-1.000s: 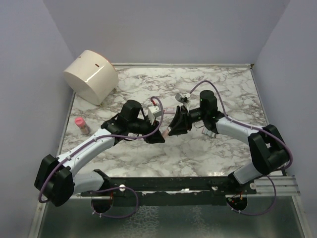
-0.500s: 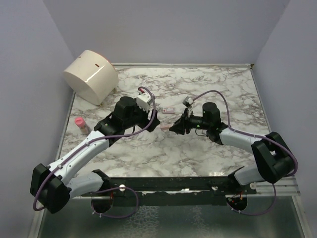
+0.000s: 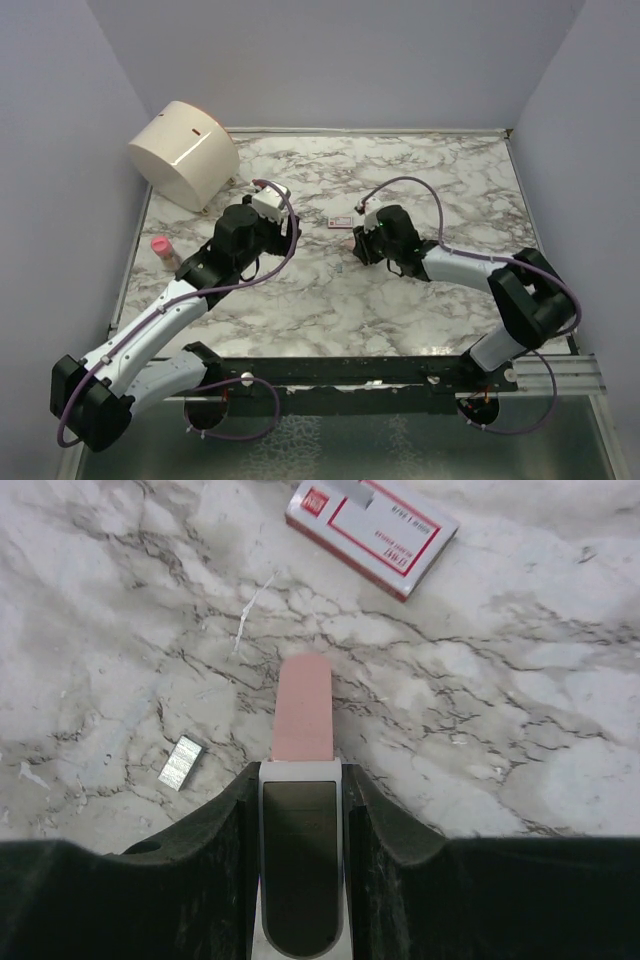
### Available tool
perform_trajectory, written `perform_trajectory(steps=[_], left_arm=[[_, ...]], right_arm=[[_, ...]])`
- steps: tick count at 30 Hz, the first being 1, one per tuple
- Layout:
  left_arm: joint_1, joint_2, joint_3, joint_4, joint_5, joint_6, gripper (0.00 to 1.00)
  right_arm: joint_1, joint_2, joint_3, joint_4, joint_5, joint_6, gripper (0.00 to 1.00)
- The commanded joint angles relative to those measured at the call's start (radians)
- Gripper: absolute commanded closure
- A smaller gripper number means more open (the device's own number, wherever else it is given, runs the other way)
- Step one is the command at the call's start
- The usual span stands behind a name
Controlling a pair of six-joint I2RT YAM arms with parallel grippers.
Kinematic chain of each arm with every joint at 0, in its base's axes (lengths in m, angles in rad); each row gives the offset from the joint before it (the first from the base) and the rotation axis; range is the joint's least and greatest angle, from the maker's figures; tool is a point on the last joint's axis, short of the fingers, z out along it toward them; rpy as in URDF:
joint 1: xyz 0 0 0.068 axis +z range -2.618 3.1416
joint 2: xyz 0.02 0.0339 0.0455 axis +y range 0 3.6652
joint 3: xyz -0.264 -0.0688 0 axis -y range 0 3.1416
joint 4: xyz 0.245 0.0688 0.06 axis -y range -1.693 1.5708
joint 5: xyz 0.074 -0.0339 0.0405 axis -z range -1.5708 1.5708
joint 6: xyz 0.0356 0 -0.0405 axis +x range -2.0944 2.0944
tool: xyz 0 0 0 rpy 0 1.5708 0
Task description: Unload the staples from the stapler
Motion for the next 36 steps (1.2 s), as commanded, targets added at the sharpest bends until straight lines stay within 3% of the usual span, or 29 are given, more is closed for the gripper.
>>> perform_trajectory(steps=[1,7,12,22,29,33,36], left_arm=[[0.008,-0.041,-0.015,0.044,-0.045,0.018,0.26],[0.008,-0.055,-0.032,0.049,-0.040,0.013,0.26],[0.010,-0.059,-0.031,0.054,-0.045,0.018,0.26],[0.021,-0.057,-0.036,0.061,-0.022,0.015,0.25],[0.025,-0.062,-0.041,0.062,-0.025,0.014,0.25],[0.028,-0.056,-0.039,0.067,-0.013,0.013,0.25],[0.031,-0.053,-0.039,0.063,-0.002,0.006,0.24]], right_arm=[[0.035,0.114,0.112,-0.226,0.066,0.031,0.99],[0.035,0.097,0.177,-0.281,0.113,0.044,0.99],[0.036,-0.010,0.215,-0.304,0.128,0.066,0.99],[0.051,0.227,0.199,-0.339,0.101,0.179,0.99],[0.048,0.021,0.208,-0.330,0.117,0.167,0.99],[-0.005,0.004,0.158,-0.297,0.004,0.184,0.99],[-0.111,0.029,0.077,-0.196,-0.239,0.235,0.99]])
